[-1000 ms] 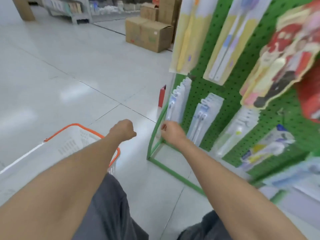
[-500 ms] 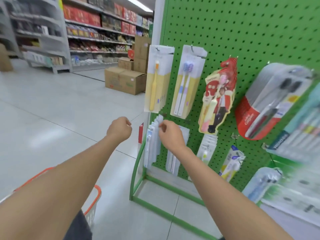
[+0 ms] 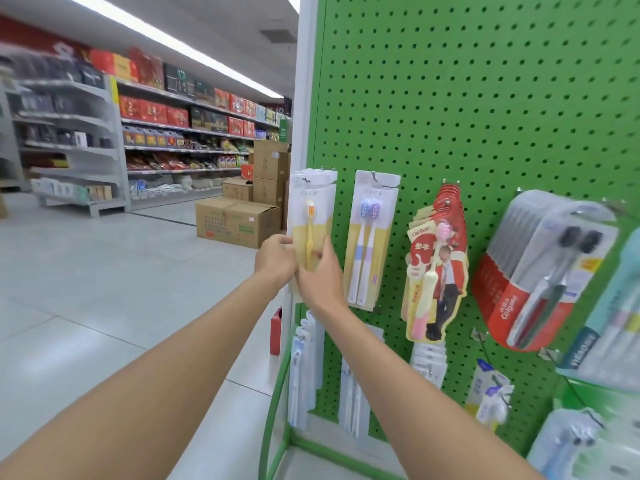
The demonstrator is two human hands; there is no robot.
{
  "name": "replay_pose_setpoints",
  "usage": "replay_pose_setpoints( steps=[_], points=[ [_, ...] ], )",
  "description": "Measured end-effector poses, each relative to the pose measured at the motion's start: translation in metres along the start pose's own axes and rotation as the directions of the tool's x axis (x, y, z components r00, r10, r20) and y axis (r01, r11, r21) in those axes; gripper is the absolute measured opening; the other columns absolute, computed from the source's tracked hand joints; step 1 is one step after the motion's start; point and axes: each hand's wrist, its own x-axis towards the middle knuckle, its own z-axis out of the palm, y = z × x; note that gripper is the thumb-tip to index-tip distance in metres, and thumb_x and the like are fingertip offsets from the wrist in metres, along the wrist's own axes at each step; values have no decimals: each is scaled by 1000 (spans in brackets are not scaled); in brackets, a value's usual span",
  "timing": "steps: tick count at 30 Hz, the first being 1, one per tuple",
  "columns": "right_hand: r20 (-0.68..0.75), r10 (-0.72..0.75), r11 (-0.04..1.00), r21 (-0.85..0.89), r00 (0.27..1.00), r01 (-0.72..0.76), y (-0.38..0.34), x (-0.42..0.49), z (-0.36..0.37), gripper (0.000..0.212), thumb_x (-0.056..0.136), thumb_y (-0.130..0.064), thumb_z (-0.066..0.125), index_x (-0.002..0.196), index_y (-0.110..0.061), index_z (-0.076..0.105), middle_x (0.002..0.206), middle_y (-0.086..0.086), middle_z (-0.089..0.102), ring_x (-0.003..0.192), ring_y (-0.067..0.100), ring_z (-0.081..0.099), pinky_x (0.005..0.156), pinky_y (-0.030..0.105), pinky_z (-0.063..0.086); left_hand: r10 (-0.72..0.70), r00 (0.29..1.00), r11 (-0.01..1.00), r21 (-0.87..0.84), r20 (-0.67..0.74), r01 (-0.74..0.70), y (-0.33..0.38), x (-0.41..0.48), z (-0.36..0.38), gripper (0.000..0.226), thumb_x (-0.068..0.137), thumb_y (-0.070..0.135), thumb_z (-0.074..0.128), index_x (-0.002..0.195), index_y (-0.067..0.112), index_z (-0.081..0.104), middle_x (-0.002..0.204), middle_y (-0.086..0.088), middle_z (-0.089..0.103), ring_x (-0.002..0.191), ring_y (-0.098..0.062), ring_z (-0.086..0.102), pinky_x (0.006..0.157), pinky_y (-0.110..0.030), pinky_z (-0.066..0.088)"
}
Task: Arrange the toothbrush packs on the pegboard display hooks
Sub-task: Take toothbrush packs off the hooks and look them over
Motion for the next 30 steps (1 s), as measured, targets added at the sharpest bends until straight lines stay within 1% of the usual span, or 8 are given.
replay_pose_setpoints(
  steps=[5, 12, 17, 20, 22, 24, 27, 30],
  points=[
    [-80, -28, 999, 22, 996, 30, -17, 9, -1, 77, 98, -16, 52, 157, -20, 3, 164, -3, 5, 150, 14, 8, 119, 31, 13, -31, 1000, 996, -85, 2, 32, 7, 10, 5, 14, 94, 18, 53, 103, 14, 64, 114, -8, 67, 108, -26, 61, 98, -42, 50],
    [-15, -68, 998, -12, 998, 68, -30, 12, -10, 68, 97, -2, 42, 157, -15, 11, 164, 0, 11, 151, 15, 8, 123, 34, 12, -78, 997, 985, -151, 26, 81, 14, 28, -3, 28, 94, 21, 62, 120, 11, 65, 121, -8, 67, 111, -28, 63, 95, -40, 51],
    [-28, -68, 996, -57, 997, 66, -28, 15, -21, 71, 96, -1, 45, 157, -15, 11, 163, 0, 13, 150, 16, 11, 122, 34, 14, -111, 993, 925, -360, 43, 119, 18, 25, -17, 12, 99, 13, 56, 104, 10, 66, 93, -5, 66, 79, -16, 62, 75, -36, 58],
    [2, -60, 996, -67, 998, 60, -31, 14, -24, 68, 96, 0, 41, 156, -15, 13, 154, 4, 31, 145, 20, 25, 117, 34, 25, -101, 990, 888, -440, 101, 136, 12, 12, -26, 12, 100, 10, 53, 97, 10, 64, 89, -3, 66, 79, -13, 64, 67, -33, 56],
    [13, -58, 996, -71, 998, 59, -31, 10, -23, 62, 97, -1, 41, 154, -14, 20, 126, 1, 49, 123, 19, 47, 102, 30, 40, -107, 988, 874, -463, 110, 147, 5, 4, -29, 15, 101, 10, 52, 91, 13, 62, 93, -2, 67, 83, -13, 65, 69, -36, 57],
    [39, -48, 996, -74, 998, 51, -28, 3, -21, 54, 97, 0, 41, 148, -13, 31, 105, -4, 49, 100, 14, 53, 89, 30, 45, -126, 987, 872, -462, 100, 158, -4, -6, -31, 18, 101, 11, 51, 86, 14, 60, 94, -1, 66, 84, -14, 65, 67, -36, 57],
    [83, -41, 995, -89, 996, 49, -14, -14, -17, 51, 96, -1, 40, 146, -13, 36, 107, -3, 49, 103, 18, 55, 93, 38, 49, -137, 986, 889, -428, 96, 165, -22, -24, -31, 17, 101, 12, 51, 88, 14, 61, 94, -2, 66, 83, -14, 65, 66, -33, 56],
    [126, 19, 998, -61, 992, -12, 4, -27, -16, 59, 97, -10, 42, 154, -20, 25, 131, -1, 50, 115, 16, 52, 95, 32, 45, -147, 981, 911, -368, 130, 186, -42, -44, -26, 14, 101, 13, 52, 92, 12, 63, 96, -5, 67, 83, -15, 65, 70, -32, 57]
  ],
)
